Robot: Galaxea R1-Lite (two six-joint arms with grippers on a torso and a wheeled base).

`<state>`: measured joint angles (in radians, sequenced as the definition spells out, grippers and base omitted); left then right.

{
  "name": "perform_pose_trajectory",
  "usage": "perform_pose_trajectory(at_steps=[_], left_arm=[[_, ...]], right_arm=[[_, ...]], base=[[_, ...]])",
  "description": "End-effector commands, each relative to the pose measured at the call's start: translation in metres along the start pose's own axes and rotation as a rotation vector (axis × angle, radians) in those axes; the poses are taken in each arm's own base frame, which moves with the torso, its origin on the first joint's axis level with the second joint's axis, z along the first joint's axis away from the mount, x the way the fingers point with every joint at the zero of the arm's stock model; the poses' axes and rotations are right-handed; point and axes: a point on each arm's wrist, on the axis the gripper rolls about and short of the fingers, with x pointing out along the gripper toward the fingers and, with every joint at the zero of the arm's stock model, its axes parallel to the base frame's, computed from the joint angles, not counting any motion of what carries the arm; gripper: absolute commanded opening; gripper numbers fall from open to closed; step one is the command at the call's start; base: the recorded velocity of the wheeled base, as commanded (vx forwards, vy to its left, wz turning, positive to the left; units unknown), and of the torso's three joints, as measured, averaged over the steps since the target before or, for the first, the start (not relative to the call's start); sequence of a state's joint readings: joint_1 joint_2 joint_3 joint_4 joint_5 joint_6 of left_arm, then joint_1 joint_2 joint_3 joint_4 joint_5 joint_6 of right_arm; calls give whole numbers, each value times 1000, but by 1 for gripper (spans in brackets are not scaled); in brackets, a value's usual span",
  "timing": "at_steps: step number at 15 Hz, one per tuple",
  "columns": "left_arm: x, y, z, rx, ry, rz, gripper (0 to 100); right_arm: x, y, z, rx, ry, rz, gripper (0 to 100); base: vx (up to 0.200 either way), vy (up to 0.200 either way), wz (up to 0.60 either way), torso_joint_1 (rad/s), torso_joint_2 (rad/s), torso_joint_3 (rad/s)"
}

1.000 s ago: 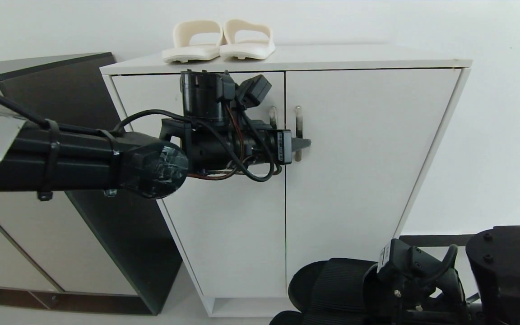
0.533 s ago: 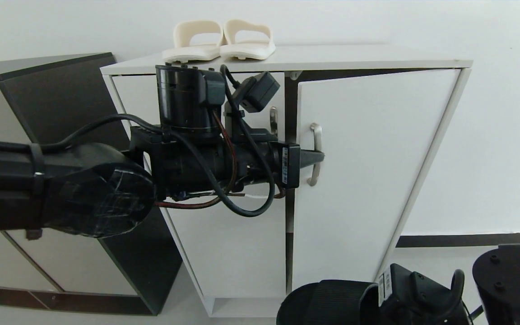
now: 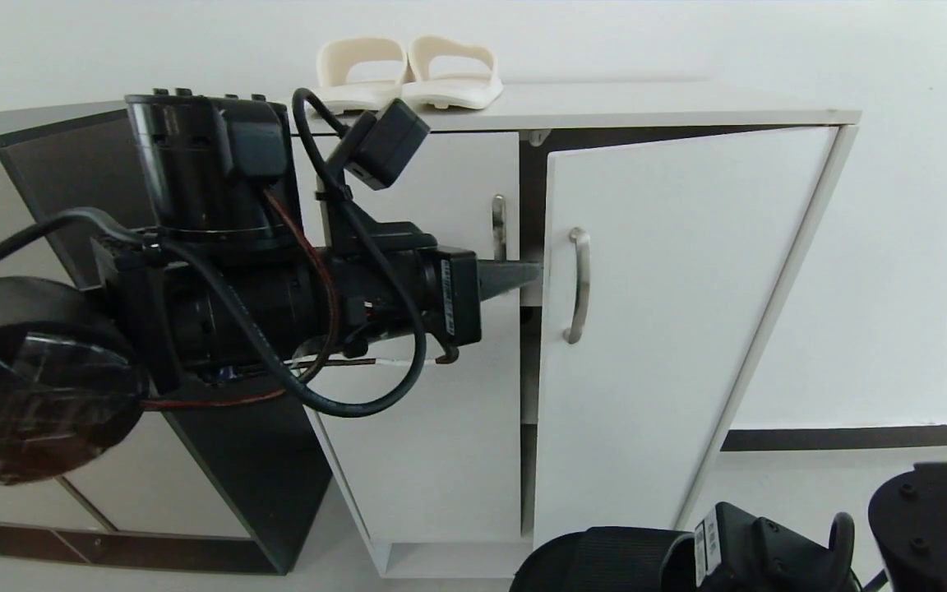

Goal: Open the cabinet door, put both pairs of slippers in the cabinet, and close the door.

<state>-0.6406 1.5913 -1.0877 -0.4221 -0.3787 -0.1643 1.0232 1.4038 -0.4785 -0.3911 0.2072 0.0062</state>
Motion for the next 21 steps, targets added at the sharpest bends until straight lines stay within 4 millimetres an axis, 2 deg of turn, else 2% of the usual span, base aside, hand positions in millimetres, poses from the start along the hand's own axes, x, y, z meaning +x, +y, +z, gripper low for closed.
perform_pose_trajectory(at_steps=[1,3,9,18,21], left_arm=[[-3,10,4,0,-12,33,0],[11,27,1,-11,-1,63,0],[54,47,7,-46,-22,60,0],[54,49,3,-50,-12,73,0],[54,40,0,-37,-15,56,0]], right_arm=[[1,0,-1,1,7,-2,0],[1,0,-1,-1,7,-2,0],[1,0,-3,-6,13,-2,0],[3,2,-13,-5,66,7,0],[3,5,-23,-63,116,23,0]], base=[[0,0,0,0,0,0],[0,0,0,0,0,0],[0,0,0,0,0,0],[0,0,0,0,0,0],[-200,0,0,5,2,1]])
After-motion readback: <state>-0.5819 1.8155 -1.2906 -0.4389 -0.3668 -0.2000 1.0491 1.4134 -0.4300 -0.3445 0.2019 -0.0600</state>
